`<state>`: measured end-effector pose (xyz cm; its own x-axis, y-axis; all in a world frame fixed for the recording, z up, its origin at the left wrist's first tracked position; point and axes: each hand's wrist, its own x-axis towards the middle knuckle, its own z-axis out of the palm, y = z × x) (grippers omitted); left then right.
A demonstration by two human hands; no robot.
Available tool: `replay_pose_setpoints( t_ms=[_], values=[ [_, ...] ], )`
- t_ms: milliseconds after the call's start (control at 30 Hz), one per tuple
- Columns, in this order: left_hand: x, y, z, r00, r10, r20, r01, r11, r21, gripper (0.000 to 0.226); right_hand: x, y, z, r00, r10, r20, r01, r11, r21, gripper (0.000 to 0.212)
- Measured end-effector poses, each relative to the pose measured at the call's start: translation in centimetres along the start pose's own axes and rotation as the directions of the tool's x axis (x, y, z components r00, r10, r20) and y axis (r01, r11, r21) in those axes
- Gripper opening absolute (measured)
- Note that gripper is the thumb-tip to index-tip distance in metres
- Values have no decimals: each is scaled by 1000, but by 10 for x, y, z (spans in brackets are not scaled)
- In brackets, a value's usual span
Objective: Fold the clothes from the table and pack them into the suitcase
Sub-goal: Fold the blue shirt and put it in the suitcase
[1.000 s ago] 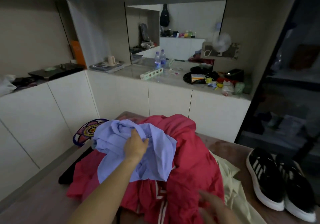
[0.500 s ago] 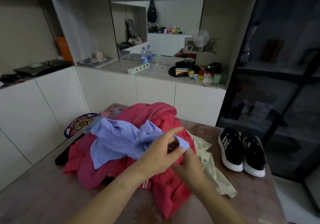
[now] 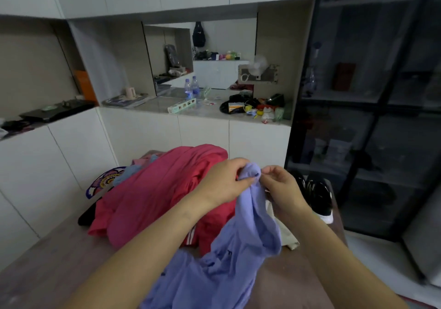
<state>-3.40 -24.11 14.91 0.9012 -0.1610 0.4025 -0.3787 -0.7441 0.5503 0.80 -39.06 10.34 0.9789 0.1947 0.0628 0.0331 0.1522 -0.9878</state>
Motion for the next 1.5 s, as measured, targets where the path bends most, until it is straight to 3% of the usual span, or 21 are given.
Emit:
replay_pose_setpoints(
  t_ms=[67,133,200,300,400,467,567,633,700,767,900,933,1033,1133,1200,1267,1300,1333,1400,1467,1500],
  values=[
    [9,5,3,997,-32,-67,30,999,-40,25,-9,1,-14,1000,14,6,-14,1000,-6,11],
    [19,10,4,986,-95,-141,74,986,-146,21,-20,6,-25,998,-14,57,29,960,-279,19],
    [27,16,2,968,-161,-193,111,962,-248,25,-31,12,-31,996,-20,87,63,845,-530,21],
    [37,23,-2,959,-222,-177,154,930,-333,29,-38,14,-37,996,-75,40,84,808,-584,18],
    [42,28,-8,974,-177,-140,122,935,-334,22,-33,2,-45,985,-169,-27,104,715,-691,7],
    [44,24,-15,980,-120,-158,88,976,-200,12,-29,-12,-55,983,-178,-46,84,656,-750,7],
    [41,11,-24,993,-70,-93,94,953,289,7,-20,-35,-73,979,-189,-82,43,577,-816,28],
    [38,3,-22,982,-188,31,154,882,445,13,-14,-49,-82,980,-181,-83,35,569,-822,30],
    [37,-2,-15,940,-310,140,221,869,443,14,-10,-61,-85,983,-162,-82,21,554,-832,27],
    [39,-1,-10,917,-358,176,268,880,391,3,-8,-72,-86,983,-162,-81,13,507,-862,24],
    [46,9,-10,877,-469,104,466,883,55,23,-6,-87,-93,976,-201,-77,-4,342,-940,27],
    [48,13,-11,857,-507,94,514,856,-57,25,-6,-92,-94,975,-216,-55,31,373,-927,25],
    [53,23,-13,811,-578,91,576,760,-300,36,-2,-107,-95,959,-274,-73,119,622,-774,23],
    [61,28,-19,828,-560,-17,505,759,-411,43,-3,-126,-100,955,-295,-9,204,684,-700,4],
    [64,28,-25,867,-463,-184,412,873,-260,49,-5,-135,-105,977,-178,120,196,515,-835,26],
    [64,30,-28,900,-348,-263,349,936,-44,49,-7,-134,-106,972,-154,178,214,269,-939,23],
    [63,32,-28,909,-309,-280,329,944,27,48,-8,-132,-106,963,-206,172,219,235,-947,19],
    [62,34,-29,910,-285,-301,319,945,69,47,-8,-129,-108,953,-265,146,218,267,-939,15],
    [61,39,-30,908,-251,-335,303,946,113,44,-8,-126,-110,949,-314,36,187,465,-865,12],
    [58,43,-30,931,-213,-297,251,964,94,38,-8,-125,-114,958,-283,-46,160,662,-732,16],
    [54,44,-31,949,-197,-247,225,970,90,38,-8,-126,-117,958,-279,-63,154,690,-707,19]
  ],
)
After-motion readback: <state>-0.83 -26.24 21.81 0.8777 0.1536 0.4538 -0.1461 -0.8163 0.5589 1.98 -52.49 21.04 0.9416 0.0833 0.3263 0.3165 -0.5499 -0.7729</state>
